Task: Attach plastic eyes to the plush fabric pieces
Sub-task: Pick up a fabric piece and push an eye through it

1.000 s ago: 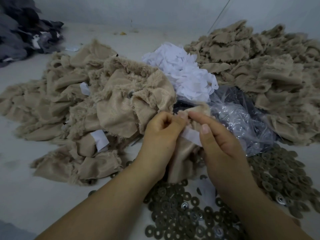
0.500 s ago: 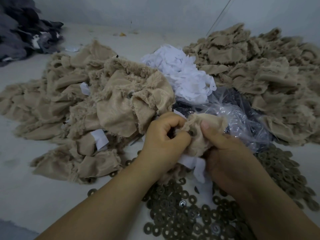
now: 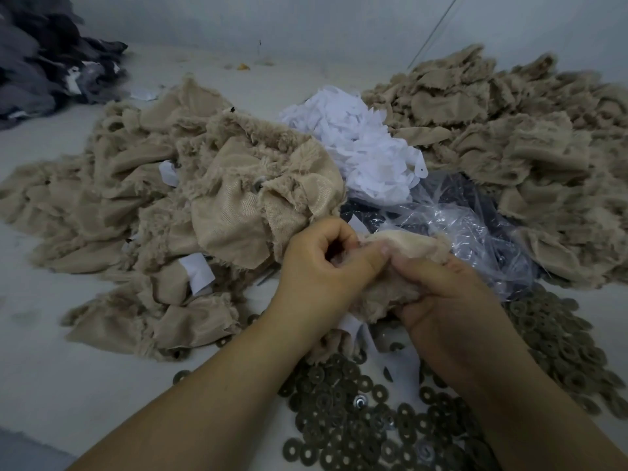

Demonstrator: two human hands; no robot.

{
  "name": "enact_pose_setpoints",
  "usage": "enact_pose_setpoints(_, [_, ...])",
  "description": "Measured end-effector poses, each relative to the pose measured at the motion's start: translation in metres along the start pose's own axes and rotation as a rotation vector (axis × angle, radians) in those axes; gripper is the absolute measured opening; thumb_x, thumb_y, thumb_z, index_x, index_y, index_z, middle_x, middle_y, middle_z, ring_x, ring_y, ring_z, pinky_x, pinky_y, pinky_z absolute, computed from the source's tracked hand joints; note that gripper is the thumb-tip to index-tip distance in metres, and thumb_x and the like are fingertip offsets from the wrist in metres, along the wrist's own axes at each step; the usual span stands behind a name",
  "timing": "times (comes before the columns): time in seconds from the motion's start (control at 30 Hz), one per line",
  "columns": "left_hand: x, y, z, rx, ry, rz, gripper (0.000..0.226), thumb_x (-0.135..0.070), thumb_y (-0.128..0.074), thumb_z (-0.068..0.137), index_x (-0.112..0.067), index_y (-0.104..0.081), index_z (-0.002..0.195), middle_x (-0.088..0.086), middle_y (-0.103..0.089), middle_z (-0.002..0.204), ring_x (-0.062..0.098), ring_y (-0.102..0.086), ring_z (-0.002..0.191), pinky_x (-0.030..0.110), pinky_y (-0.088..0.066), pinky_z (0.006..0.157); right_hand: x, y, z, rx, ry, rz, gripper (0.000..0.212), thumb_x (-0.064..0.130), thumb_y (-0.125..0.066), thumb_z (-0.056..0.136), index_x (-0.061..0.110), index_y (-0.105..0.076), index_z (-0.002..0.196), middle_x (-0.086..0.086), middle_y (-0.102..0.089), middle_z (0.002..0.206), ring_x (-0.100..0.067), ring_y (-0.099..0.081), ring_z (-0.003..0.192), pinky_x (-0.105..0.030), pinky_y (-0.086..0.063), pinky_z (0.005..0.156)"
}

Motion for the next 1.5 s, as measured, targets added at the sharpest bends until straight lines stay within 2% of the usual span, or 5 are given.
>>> enact_pose_setpoints(0.27, [-0.024,-0.014,-0.008,0.091,-0.231,0.219,0.012,-0.006,-0.065,0.081,-0.005,-0.060,0.070,0.003,-0.058,0.071,0.007,-0.050,0.066,0.023,-0.042,0.064,-0.005,0.005,0.000,-0.069,-0.044,-0.071,0.046,0.028,-0.059,0.088,-0.008,-0.063,0.117,-0.027,-0.072,0.105,-0.036,-0.072,0.094,-0.040,-0.061,0.072])
enact_pose_setpoints(0.7, [-0.028,-0.006,0.000,0.145,-0.167,0.104,0.006,0.000,-0.070,0.079,-0.005,-0.067,0.078,0.003,-0.063,0.076,0.018,-0.058,0.069,0.030,-0.048,0.063,-0.017,0.017,0.003,-0.145,-0.146,0.086,0.049,0.031,-0.058,0.089,-0.001,-0.061,0.127,-0.022,-0.070,0.119,-0.033,-0.069,0.111,-0.046,-0.056,0.096])
enact_pose_setpoints(0.87, [-0.036,-0.025,-0.011,0.592,-0.200,0.379,0.013,-0.007,-0.083,0.073,-0.008,-0.074,0.082,0.003,-0.059,0.088,0.016,-0.055,0.087,0.025,-0.043,0.081,-0.012,0.024,0.005,-0.190,-0.110,0.105,0.051,0.033,-0.060,0.087,-0.001,-0.063,0.125,-0.021,-0.071,0.117,-0.033,-0.071,0.107,-0.046,-0.058,0.091])
enact_pose_setpoints(1.13, [-0.018,-0.029,-0.026,0.857,-0.137,0.621,0.042,0.004,-0.067,0.069,-0.026,-0.073,0.097,-0.008,-0.049,0.104,0.014,-0.043,0.102,0.022,-0.036,0.087,-0.011,0.032,0.005,-0.247,-0.074,0.053,0.043,0.031,-0.059,0.094,0.000,-0.065,0.124,-0.019,-0.072,0.117,-0.032,-0.071,0.107,-0.045,-0.056,0.091])
enact_pose_setpoints(1.5, [-0.026,-0.027,-0.014,0.634,-0.147,0.422,0.005,-0.016,-0.080,0.079,-0.013,-0.077,0.077,0.001,-0.052,0.089,0.016,-0.052,0.088,0.027,-0.043,0.076,-0.009,0.033,0.005,-0.235,-0.016,-0.024,0.046,0.030,-0.064,0.086,-0.003,-0.067,0.117,-0.021,-0.073,0.112,-0.034,-0.072,0.103,-0.043,-0.061,0.083])
Point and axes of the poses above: each hand's wrist, its own z-axis towards the middle knuckle, its own y-axis out of the back of the hand, x = y × z, the point moved 10 cm from there along z, towards the middle knuckle
